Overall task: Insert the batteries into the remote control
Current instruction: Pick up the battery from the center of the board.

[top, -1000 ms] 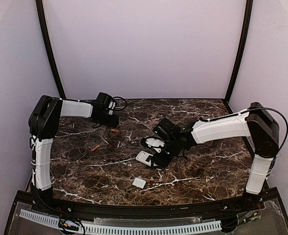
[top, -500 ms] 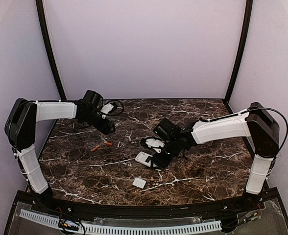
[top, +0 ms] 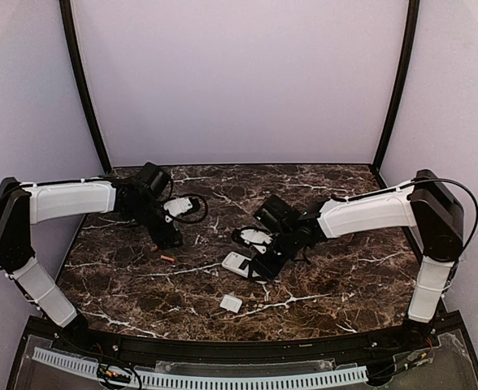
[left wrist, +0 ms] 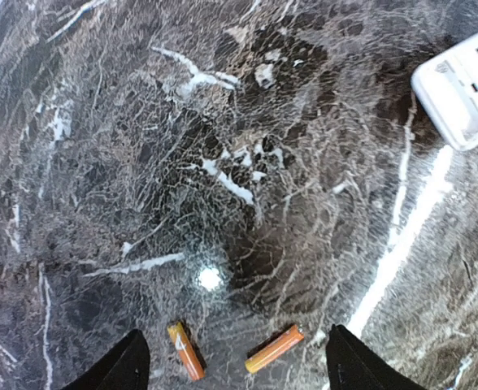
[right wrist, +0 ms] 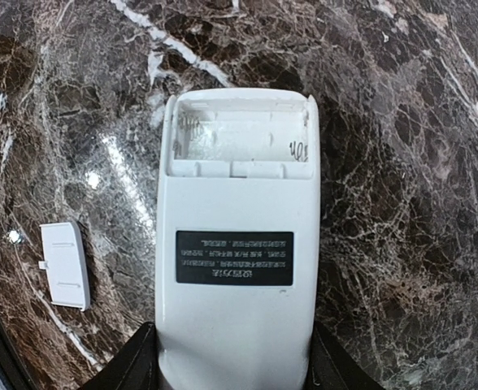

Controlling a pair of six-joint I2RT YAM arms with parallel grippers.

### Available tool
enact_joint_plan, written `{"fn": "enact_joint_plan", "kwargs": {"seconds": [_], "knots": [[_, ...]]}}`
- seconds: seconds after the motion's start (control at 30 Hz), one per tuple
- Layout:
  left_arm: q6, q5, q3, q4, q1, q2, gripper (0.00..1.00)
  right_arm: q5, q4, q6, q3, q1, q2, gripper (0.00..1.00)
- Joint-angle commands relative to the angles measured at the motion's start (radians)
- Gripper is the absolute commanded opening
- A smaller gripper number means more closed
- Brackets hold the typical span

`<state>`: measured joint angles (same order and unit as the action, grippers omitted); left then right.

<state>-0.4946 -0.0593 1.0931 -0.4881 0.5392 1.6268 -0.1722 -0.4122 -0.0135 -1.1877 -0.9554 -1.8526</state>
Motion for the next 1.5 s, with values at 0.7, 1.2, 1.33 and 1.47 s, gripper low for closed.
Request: {"fn": "enact_joint_plan", "kwargs": {"seconds": [0.7, 1.2, 1.33, 1.47], "knots": [[-0.140, 0.113, -0.149, -0.415, 0.135, -0.080, 0.77, -0.064, 0.054, 0.013, -0.044, 0.014, 0.006, 0.00], [-0.129, 0.164, -0.235, -0.343, 0.211, 0.030, 0.59, -0.099, 0.087, 0.035, 0.025, 0.070, 0.065, 0.00], [-0.114, 0.148, -0.213, -0.346, 0.219, 0.038, 0.39, -0.110, 0.087, 0.032, 0.026, 0.069, 0.060, 0.00], [-0.099, 0.136, -0.191, -0.350, 0.220, 0.048, 0.23, -0.123, 0.086, 0.027, 0.024, 0.068, 0.051, 0.00]]}}
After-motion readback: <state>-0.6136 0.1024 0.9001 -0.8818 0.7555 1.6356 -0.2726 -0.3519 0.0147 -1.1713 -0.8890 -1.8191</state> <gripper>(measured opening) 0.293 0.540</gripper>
